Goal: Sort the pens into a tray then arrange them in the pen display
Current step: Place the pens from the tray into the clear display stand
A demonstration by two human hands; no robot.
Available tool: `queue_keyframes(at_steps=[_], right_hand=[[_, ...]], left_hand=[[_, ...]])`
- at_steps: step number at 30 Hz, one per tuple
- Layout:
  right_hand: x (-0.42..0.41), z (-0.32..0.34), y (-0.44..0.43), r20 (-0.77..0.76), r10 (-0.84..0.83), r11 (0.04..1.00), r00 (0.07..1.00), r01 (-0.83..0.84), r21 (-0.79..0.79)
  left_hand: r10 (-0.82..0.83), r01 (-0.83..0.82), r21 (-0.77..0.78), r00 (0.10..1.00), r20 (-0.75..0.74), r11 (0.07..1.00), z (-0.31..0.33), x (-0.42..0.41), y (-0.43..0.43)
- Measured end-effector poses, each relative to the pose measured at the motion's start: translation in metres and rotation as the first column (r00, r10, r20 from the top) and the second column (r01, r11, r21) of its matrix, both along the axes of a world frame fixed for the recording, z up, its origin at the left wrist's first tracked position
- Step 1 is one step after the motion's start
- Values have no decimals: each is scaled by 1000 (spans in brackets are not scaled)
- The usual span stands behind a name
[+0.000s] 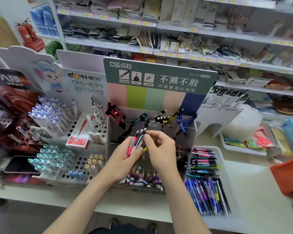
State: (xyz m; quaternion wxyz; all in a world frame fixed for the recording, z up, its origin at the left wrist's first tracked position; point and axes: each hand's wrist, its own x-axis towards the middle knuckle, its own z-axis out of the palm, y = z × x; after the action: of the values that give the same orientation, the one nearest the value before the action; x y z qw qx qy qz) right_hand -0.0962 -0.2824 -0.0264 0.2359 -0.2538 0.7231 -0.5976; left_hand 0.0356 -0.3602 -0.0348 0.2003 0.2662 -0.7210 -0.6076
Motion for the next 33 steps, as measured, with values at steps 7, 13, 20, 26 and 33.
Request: queue_keyframes(at_steps=[7, 13, 20, 26, 33], right_hand=[[0, 10, 0, 104, -408, 835, 907, 417, -359], [-22, 0, 11, -380, -438, 888, 815, 325, -326], [-9, -48, 14, -775, -77, 957, 627, 263, 118], [0, -7, 17, -164, 57, 996, 985, -67, -61], [-17, 6, 18, -131, -151, 981, 980, 133, -140]], left_hand=[[21, -20, -74, 1000, 12, 997, -6, 4, -4], [69, -69, -62, 998, 7, 996, -7, 9, 0], [63, -59, 76, 997, -46, 995, -5, 6, 3], [80, -74, 91, 995, -66, 993, -1, 0, 7], [96, -94, 57, 995, -30, 994, 7, -9, 10]])
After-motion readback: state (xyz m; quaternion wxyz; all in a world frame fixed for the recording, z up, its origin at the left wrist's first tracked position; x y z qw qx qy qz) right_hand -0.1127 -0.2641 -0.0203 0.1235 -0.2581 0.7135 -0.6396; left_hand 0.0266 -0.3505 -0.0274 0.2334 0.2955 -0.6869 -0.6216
